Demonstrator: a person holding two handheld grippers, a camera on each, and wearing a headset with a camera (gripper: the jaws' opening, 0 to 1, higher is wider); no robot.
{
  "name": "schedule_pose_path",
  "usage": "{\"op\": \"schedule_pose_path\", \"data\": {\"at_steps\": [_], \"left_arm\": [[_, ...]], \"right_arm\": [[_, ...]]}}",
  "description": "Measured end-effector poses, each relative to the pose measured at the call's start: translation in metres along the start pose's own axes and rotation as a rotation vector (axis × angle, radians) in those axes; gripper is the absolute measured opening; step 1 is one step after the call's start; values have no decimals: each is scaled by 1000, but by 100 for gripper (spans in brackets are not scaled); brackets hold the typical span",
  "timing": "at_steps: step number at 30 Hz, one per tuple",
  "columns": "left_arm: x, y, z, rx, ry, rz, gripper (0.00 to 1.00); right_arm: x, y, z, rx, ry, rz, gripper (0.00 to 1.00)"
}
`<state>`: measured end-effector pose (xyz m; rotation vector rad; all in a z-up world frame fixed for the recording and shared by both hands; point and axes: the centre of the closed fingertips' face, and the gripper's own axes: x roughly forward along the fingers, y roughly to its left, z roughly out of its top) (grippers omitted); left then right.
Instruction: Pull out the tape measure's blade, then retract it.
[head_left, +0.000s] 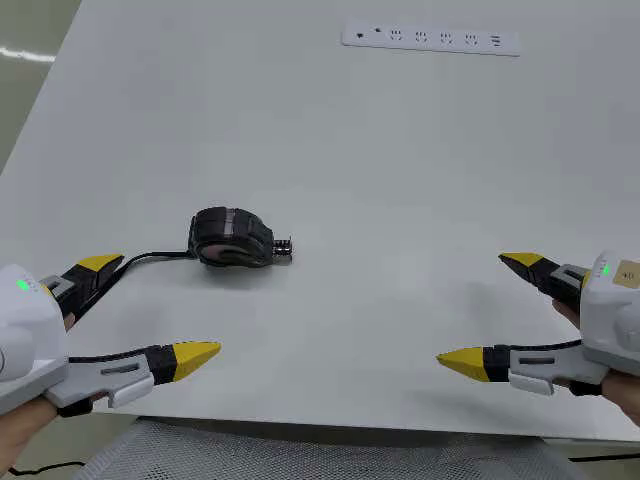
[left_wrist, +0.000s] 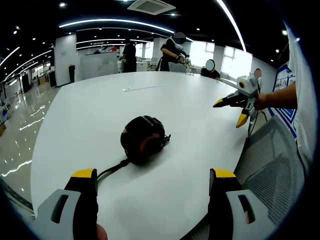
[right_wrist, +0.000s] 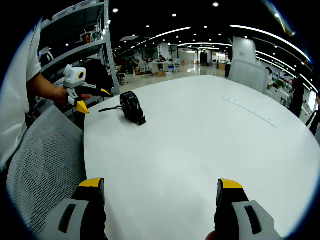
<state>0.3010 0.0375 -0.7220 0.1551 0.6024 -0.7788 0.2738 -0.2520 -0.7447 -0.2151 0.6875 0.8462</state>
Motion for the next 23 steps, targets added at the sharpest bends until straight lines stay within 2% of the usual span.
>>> {"op": "schedule_pose_path", "data": {"at_steps": [4, 9, 23], "left_arm": [[-1, -1, -1, 21, 6, -10, 92], [-2, -3, -4, 75, 25, -17, 94], [0, -5, -1, 64, 13, -37, 94]], "right_arm": [[-1, 1, -1, -2, 7, -1, 95], [-3, 0, -1, -3, 2, -9, 97], [-6, 0, -6, -9, 16, -14, 98]]}}
